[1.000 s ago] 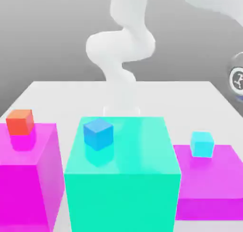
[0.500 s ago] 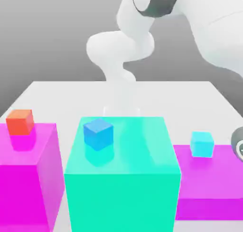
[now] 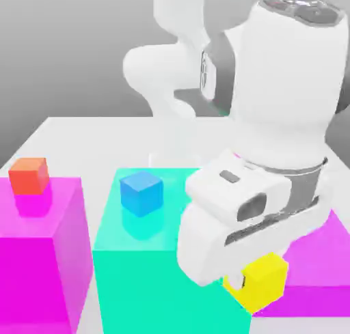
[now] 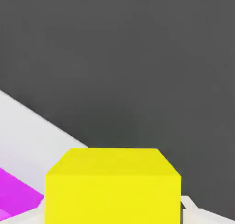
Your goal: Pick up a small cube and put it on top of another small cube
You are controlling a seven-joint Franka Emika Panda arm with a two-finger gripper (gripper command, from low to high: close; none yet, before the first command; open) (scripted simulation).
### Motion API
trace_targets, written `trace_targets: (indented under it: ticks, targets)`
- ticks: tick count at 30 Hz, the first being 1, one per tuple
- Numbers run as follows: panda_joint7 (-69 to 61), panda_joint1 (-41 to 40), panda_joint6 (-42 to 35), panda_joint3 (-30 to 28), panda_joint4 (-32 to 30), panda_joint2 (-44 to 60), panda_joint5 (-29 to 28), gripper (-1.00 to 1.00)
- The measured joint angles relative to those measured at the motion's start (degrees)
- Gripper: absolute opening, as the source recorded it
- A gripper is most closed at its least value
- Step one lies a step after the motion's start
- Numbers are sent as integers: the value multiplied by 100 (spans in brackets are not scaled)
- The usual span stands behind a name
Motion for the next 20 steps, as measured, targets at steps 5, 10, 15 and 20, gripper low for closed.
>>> trace_targets:
  ticks: [5,10,15,20]
  targets:
    - [213,-1050,-562,-416,-482,-1052,-133,-100]
    - [454,-1677,-1083,-843,-951,-2046,-330,-100]
    - [559,-2080,-767,-1144,-1563,-2342,-432,-100]
    - [535,-2099,-406,-1184,-1802,-2215,-415,100]
